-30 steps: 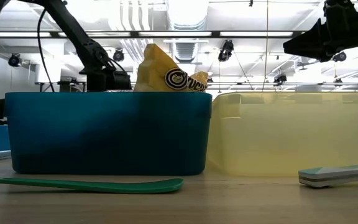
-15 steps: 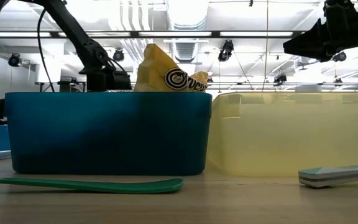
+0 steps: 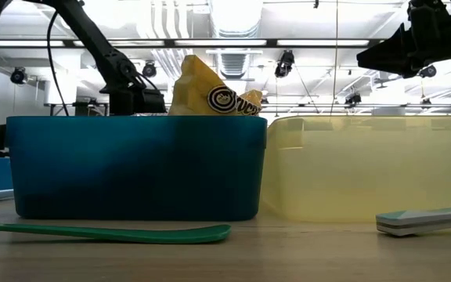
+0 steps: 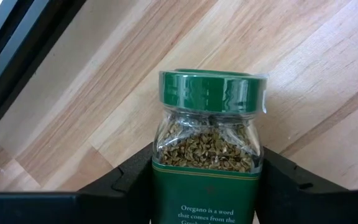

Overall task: Pick & Place Food Item
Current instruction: Put the green spice bottle into the black bin

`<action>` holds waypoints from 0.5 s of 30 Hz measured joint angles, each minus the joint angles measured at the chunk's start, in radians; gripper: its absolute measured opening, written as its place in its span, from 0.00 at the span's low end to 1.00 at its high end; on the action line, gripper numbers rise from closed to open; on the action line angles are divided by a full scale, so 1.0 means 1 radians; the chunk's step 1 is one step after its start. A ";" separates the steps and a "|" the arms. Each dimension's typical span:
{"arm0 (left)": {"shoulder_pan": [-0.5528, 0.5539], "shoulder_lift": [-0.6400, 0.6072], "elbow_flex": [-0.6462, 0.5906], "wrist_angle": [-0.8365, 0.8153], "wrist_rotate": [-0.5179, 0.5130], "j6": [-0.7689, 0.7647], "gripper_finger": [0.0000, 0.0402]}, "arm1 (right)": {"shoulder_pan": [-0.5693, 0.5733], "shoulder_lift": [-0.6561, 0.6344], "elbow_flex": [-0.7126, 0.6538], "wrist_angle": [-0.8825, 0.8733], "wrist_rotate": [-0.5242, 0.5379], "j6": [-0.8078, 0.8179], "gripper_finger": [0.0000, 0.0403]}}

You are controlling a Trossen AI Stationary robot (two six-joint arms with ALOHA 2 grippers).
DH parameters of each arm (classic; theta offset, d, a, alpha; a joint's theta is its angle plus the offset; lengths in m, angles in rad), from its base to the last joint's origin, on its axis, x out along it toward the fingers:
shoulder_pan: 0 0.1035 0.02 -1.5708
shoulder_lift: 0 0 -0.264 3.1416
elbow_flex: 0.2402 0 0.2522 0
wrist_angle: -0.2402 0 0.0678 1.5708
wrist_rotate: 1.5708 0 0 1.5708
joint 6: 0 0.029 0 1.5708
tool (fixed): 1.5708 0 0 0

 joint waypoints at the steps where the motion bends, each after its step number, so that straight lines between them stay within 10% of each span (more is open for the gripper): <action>1: 0.000 0.000 0.000 0.000 0.000 0.000 0.50 | 0.000 0.000 0.000 0.000 0.000 0.000 0.49; 15: 0.000 0.000 0.000 0.000 0.005 0.000 0.49 | 0.000 0.000 0.000 0.000 0.000 0.000 0.49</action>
